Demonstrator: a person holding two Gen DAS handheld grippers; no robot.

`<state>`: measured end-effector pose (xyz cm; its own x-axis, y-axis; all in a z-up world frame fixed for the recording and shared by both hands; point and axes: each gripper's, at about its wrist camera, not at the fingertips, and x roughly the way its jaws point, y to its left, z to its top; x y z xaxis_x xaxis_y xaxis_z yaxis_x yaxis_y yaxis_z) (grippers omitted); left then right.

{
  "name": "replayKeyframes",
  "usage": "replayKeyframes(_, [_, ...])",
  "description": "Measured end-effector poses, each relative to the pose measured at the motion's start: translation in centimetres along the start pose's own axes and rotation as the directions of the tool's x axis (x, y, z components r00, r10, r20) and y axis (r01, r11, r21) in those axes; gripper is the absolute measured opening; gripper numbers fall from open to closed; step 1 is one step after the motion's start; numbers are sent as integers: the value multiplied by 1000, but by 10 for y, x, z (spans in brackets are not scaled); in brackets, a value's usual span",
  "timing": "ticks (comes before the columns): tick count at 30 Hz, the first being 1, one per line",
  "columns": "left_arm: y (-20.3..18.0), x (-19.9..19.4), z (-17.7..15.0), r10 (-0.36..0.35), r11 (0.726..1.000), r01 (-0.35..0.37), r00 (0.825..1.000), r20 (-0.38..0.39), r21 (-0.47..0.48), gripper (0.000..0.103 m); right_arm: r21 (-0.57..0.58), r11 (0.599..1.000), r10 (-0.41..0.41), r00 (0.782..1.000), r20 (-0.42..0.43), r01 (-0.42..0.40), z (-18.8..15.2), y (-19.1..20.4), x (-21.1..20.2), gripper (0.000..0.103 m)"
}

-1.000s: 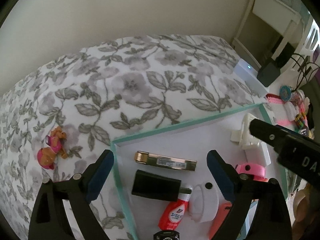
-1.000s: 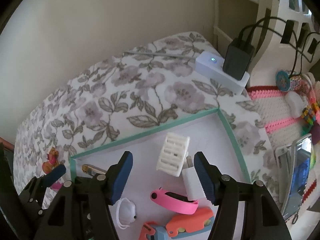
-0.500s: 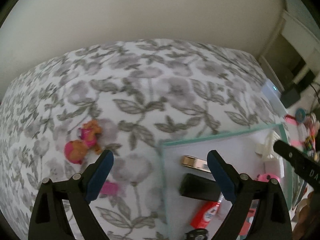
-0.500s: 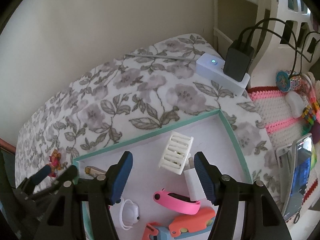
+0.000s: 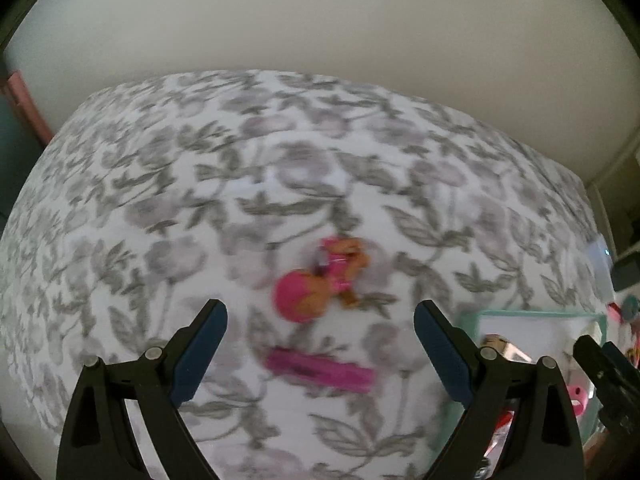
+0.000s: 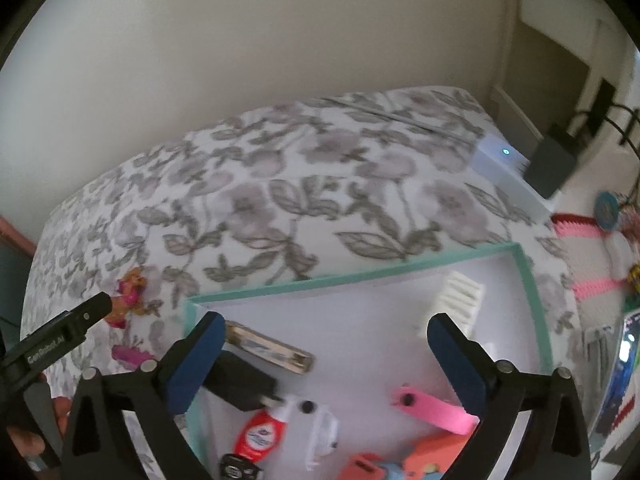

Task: Organize rigid objects
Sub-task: 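Move both grippers back over the pink doll and pink lighter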

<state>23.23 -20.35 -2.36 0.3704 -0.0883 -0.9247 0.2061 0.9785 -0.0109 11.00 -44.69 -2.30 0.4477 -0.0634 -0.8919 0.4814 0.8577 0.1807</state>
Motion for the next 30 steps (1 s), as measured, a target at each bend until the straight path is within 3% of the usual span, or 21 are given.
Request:
replayKeyframes(8, [41,-12,-2,40,996,-38,999,23,-78,95,-91,994,66,997,30,-63,-4,55,-3,103])
replayKeyframes(18, [80,-16,-7,48,986,-39,997,55,-159,95,-180,976,124,992,-22,-126,-20,111,9,103])
replayKeyframes(24, [76,6,-13,16,989,-19,1000,-23,-145,95,-204,971,118,991,-58,-128,-28,127,20,103])
replayKeyframes(30, [61,28,-22,-20,995,11,995,-97,-101,95,-224,972,55,997,-57,-66,-27,123,22,103])
